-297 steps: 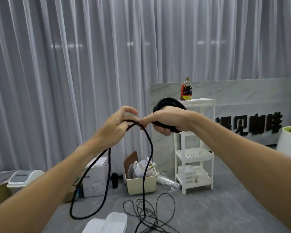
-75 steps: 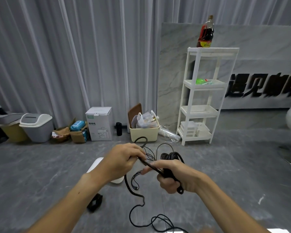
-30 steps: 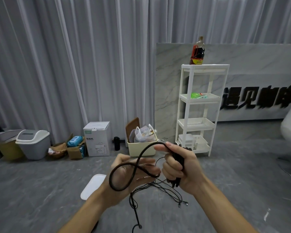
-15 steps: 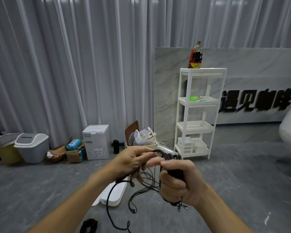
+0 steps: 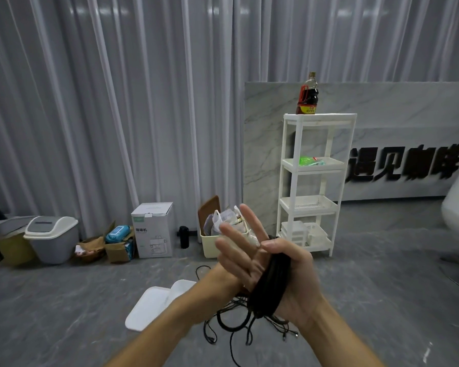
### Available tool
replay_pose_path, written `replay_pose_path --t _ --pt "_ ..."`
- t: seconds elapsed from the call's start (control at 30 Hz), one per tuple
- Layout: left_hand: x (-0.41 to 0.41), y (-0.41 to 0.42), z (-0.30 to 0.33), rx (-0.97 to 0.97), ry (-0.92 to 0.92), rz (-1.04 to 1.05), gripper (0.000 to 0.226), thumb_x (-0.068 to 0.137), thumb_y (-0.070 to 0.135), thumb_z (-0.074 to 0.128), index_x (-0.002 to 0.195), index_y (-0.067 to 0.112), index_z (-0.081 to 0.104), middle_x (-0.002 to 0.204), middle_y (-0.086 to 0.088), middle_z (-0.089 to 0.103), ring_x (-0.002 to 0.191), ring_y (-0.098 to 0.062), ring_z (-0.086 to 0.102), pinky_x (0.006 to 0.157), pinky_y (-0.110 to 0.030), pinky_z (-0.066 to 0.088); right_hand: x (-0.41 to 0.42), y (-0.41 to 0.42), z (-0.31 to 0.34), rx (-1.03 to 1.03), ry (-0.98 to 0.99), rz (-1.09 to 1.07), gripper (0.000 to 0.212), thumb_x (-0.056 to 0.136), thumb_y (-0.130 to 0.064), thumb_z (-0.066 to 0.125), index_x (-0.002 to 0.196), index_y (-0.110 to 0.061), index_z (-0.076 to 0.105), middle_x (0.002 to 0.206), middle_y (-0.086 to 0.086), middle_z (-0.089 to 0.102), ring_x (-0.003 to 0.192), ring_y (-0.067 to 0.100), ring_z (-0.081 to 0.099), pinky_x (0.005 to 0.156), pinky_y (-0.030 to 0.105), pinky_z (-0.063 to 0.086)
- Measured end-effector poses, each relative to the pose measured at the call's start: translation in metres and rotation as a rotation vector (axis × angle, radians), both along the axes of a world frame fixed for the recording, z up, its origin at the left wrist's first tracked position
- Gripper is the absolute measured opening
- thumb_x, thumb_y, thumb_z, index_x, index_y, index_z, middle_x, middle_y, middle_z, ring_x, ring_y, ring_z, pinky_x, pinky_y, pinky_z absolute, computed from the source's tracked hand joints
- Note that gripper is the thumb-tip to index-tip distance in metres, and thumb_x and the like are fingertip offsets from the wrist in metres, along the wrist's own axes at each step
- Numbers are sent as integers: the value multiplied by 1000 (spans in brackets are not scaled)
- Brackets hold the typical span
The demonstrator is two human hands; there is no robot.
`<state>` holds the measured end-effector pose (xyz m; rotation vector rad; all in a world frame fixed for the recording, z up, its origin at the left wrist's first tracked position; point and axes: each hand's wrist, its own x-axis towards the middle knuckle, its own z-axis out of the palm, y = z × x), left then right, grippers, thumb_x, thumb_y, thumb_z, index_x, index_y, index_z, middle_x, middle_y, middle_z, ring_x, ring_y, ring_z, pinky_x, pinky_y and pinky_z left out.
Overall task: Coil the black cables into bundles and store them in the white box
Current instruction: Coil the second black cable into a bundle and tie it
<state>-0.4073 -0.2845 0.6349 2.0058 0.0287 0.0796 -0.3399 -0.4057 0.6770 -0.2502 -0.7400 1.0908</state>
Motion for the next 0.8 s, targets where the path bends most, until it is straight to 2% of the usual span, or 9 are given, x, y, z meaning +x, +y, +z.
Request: replay_pose_path --t 0.03,0.1,0.23,0.43,0.5,0.57,0.63,0.7,0.8 --pt "4 1 -3 16 -75 4 36 104 7 41 139 12 47 124 3 69 115 -4 63 87 -20 55 0 1 0 -1 5 -43 61 89 -1 49 149 -13 45 150 28 43 135 45 47 113 52 39" --pt "10 3 11 -180 4 -34 22 100 18 54 117 23 68 97 7 76 92 -5 70 78 -20 54 2 3 -2 -4 23 -114 65 86 -1 53 149 -15 45 152 24 42 137 44 44 114 52 38" --pt "8 15 8 -252 35 -90 17 90 41 65 84 31 78 83 4 74 83 -11 70 78 -22 54 4 8 -5 -19 58 -196 68 86 -2 47 151 -20 39 151 20 46 136 42 47 114 52 37" --pt "3 23 18 -13 194 -168 19 88 34 68 106 29 73 102 4 77 97 -11 72 75 -20 53 15 8 -3 -92 -13 -364 69 80 -4 52 147 -23 44 144 14 56 131 38 54 110 50 38" --pt "0 22 20 57 222 -191 27 85 33 68 113 34 67 104 5 77 101 -12 71 86 -29 54 18 7 -2 -134 -57 -418 69 80 -5 51 146 -25 45 142 11 58 130 35 55 110 48 38" --pt "-1 26 20 111 231 -221 39 83 23 66 115 44 62 104 7 76 101 -14 70 96 -36 52 20 7 -2 -213 -169 -506 68 81 -6 50 145 -28 45 141 4 60 129 28 57 111 45 37" --pt "-2 31 20 118 246 -270 57 75 10 62 116 49 61 102 7 75 97 -13 69 89 -30 55 23 6 -3 -317 -334 -614 69 80 -8 50 145 -32 44 139 -4 61 129 19 58 111 40 37" --pt "-3 38 20 143 254 -284 69 65 3 56 120 44 60 98 9 72 91 -9 67 80 -24 54 25 5 -3 -431 -542 -715 70 80 -12 51 144 -36 44 138 -10 61 127 12 58 108 34 39" --pt "-4 43 24 319 264 -278 74 61 5 51 129 34 57 94 15 65 95 -7 64 82 -22 51 25 4 -6 -634 -898 -817 69 81 -16 51 141 -48 42 134 -13 60 126 4 56 104 26 44"
